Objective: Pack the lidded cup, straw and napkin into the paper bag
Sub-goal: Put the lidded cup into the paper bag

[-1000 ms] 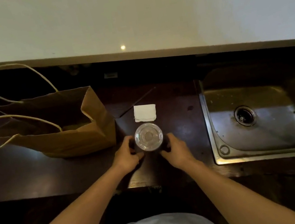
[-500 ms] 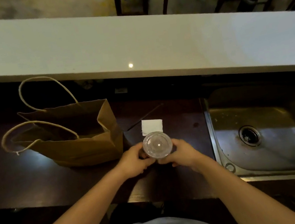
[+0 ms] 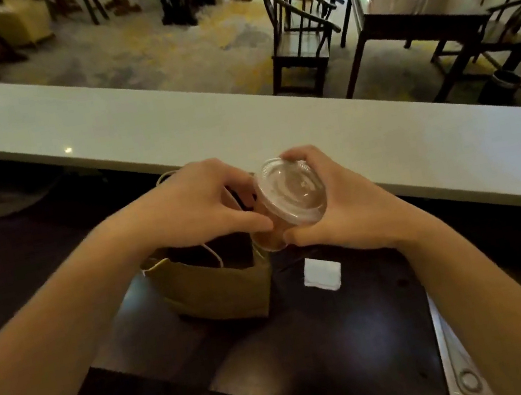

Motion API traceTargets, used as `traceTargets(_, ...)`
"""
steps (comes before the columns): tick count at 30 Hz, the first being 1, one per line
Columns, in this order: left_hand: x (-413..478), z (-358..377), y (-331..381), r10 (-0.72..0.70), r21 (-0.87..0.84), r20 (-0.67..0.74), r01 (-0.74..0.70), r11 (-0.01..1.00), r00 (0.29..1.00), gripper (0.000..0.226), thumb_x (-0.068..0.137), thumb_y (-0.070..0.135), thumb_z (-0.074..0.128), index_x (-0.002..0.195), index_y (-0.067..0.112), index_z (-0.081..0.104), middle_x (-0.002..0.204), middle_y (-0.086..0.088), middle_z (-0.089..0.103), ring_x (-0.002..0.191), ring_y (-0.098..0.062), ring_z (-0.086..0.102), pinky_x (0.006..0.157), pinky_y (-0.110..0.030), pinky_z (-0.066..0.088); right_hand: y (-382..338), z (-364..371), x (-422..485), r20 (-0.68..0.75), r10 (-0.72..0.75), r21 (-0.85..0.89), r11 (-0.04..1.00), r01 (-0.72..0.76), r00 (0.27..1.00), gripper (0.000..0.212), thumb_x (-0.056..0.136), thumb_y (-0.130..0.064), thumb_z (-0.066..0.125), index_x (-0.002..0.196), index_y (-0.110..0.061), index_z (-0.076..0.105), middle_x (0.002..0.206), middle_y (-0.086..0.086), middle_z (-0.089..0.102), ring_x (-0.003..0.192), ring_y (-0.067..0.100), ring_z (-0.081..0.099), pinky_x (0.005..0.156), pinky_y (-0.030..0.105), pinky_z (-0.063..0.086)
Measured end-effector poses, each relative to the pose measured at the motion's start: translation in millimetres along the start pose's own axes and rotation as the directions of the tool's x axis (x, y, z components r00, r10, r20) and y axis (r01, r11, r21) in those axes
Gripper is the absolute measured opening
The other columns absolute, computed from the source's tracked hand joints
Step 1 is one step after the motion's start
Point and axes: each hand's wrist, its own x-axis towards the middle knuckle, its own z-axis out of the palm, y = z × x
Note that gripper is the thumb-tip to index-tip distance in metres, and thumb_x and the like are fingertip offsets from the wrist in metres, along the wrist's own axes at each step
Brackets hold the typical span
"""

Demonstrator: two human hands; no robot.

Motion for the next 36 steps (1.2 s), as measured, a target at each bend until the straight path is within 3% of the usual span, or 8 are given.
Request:
traceTargets(4, 1, -31, -54, -0.046, -0.139, 0.055, 0.053, 0.989, 0.997, 0.024, 0.087, 0.014, 0.067, 0.107, 0.026, 0.075, 0.098, 0.009, 0.077, 0.094, -0.006, 0.072, 0.091, -0.033, 0.055, -13, 34, 32, -0.061, 0.021, 0.027, 0.999, -0.019, 0.998, 0.091, 0.067, -0.028, 0.088, 0.140, -0.025, 0.034, 0.115, -0.012, 0.050, 0.098, 0.004, 0.057, 0.076, 0.010, 0.046)
traceTargets(8, 8, -14, -115, -0.189, 0.143, 0.047, 0.181, 0.973, 0.981, 0.023, 0.084, 0.016, 0.067, 0.083, 0.035, 0.079, 0.081, 0.018, 0.076, 0.081, 0.003, 0.070, 0.089, -0.030, 0.056, 0, 77, 49, -0.056, 0.094, 0.030, 0.995, -0.092, 0.994, 0.092, 0.066, -0.032, 0.087, 0.140, -0.025, 0.033, 0.116, -0.011, 0.048, 0.102, 0.004, 0.052, 0.072, 0.005, 0.041)
traceTargets(12, 16, 10, -135, -0.131, 0.313, 0.052, 0.109, 0.943, 0.990, 0.020, 0.081, 0.014, 0.067, 0.086, 0.029, 0.079, 0.065, 0.024, 0.063, 0.071, 0.002, 0.064, 0.077, -0.024, 0.055, 9, 97, 58, -0.034, 0.110, -0.064, 0.992, -0.112, 0.993, 0.094, 0.064, -0.036, 0.087, 0.141, -0.025, 0.033, 0.118, -0.011, 0.048, 0.103, 0.005, 0.051, 0.074, 0.004, 0.039)
traceTargets(15, 25, 17, -140, -0.036, 0.512, 0.069, -0.005, 0.859, 0.997, 0.013, 0.074, 0.032, 0.071, 0.086, 0.029, 0.075, 0.075, 0.013, 0.067, 0.081, -0.013, 0.068, 0.072, -0.035, 0.056, 8, 101, 69, 0.008, 0.134, -0.178, 0.975, -0.131, 0.991, 0.090, 0.061, -0.048, 0.085, 0.134, -0.027, 0.037, 0.117, -0.009, 0.053, 0.102, 0.008, 0.055, 0.082, 0.016, 0.047)
traceTargets(19, 27, 18, -146, -0.059, 0.752, 0.157, -0.081, 0.654, 0.986, 0.055, 0.063, 0.073, 0.062, 0.078, 0.021, 0.065, 0.093, 0.005, 0.068, 0.098, -0.018, 0.059, 0.095, -0.042, 0.034, 1, 102, 84, 0.092, 0.178, -0.369, 0.920, -0.133, 0.980, 0.085, 0.060, -0.048, 0.081, 0.130, -0.023, 0.040, 0.116, -0.005, 0.049, 0.099, 0.015, 0.055, 0.084, 0.035, 0.055)
traceTargets(22, 20, 16, -159, -0.124, 0.738, 0.203, -0.069, 0.671, 0.971, 0.079, 0.050, 0.086, 0.057, 0.091, 0.020, 0.067, 0.124, -0.001, 0.061, 0.125, -0.023, 0.045, 0.111, -0.058, 0.012, -4, 102, 93, 0.205, 0.289, -0.471, 0.867, -0.164, 0.935, 0.090, 0.059, -0.048, 0.080, 0.132, -0.022, 0.035, 0.120, -0.002, 0.046, 0.100, 0.021, 0.055, 0.085, 0.039, 0.055)
traceTargets(25, 15, 16, -167, -0.160, 0.705, 0.248, -0.065, 0.706, 0.956, 0.102, 0.049, 0.087, 0.057, 0.118, 0.013, 0.063, 0.157, -0.013, 0.029, 0.147, -0.031, 0.014, 0.115, -0.063, 0.000, -5, 109, 100, 0.283, 0.390, -0.588, 0.792, -0.163, 0.876, 0.087, 0.061, -0.051, 0.078, 0.130, -0.023, 0.034, 0.120, -0.001, 0.048, 0.101, 0.022, 0.055, 0.082, 0.041, 0.055)
traceTargets(36, 19, 16, -180, -0.066, 0.666, 0.268, -0.136, 0.733, 0.961, 0.113, 0.040, 0.093, 0.052, 0.118, 0.012, 0.064, 0.157, -0.027, 0.019, 0.149, -0.035, 0.004, 0.118, -0.059, 0.004, 50, 198, 136, 0.270, 0.751, -0.859, 0.470, -0.202, 0.602, 0.109, 0.081, -0.034, 0.075, 0.156, -0.022, -0.003, 0.142, 0.018, 0.046, 0.125, 0.041, 0.051, 0.098, 0.053, 0.049)
